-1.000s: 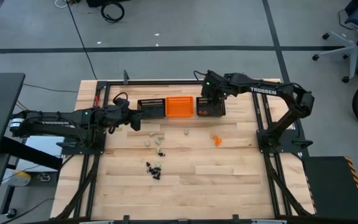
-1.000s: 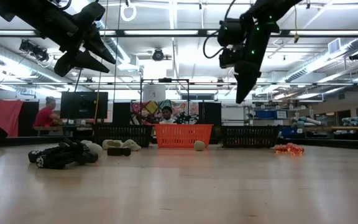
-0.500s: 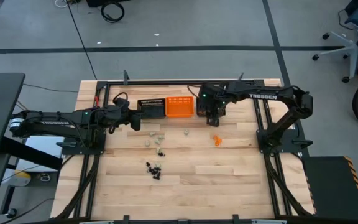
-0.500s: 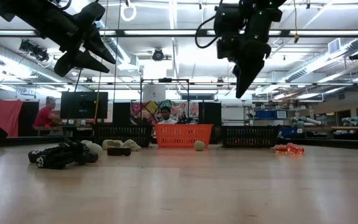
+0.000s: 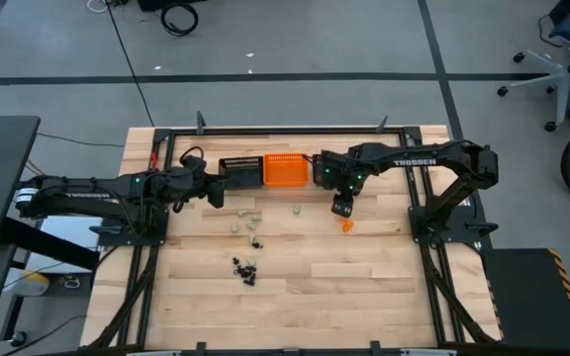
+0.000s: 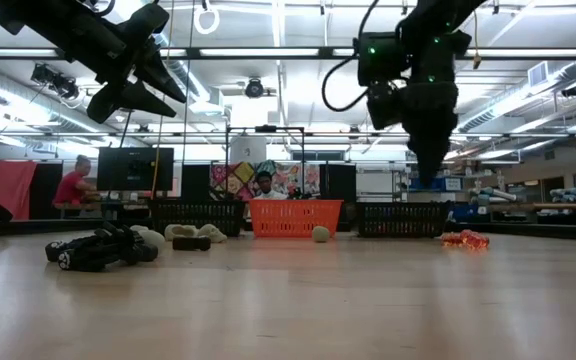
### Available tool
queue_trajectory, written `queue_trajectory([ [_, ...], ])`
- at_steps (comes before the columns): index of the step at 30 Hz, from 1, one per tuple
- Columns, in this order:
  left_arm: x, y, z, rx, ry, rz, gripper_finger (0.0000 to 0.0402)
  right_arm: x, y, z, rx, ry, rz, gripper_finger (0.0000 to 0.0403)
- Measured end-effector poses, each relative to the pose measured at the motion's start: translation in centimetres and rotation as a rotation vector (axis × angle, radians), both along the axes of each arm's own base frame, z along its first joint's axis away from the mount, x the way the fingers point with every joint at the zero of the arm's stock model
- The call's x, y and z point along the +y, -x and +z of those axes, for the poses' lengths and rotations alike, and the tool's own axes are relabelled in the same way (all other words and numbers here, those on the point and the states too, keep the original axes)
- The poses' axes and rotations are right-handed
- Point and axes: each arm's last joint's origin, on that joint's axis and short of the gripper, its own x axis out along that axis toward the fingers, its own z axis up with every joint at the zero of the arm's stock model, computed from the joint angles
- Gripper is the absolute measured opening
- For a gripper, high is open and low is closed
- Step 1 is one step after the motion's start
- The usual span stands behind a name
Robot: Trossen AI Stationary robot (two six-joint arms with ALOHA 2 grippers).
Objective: Sort Halloween decoration
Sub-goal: Put the orange pumpkin toy into the right black bin
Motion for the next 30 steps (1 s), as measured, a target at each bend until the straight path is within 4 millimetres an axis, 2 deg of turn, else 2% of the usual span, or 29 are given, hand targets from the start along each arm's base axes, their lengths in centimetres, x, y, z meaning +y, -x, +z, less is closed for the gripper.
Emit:
queue_trajectory([
  [12, 0.0, 0.0, 0.0, 0.000, 0.000, 0.000, 0.0157, 1.0, 1.6, -4.2, 0.057, -0.039, -0.158, 0.0175],
  [23, 0.0, 0.0, 0.0, 0.000, 0.000, 0.000, 0.0157, 2.9, 1.4, -5.8, 0.010, 0.007, -0.173, 0.0200],
  [30, 0.0, 0.0, 0.0, 0.000, 0.000, 0.000, 0.0157, 3.9, 2.0, -7.0, 0.027, 0.037, -0.171, 0.0210],
])
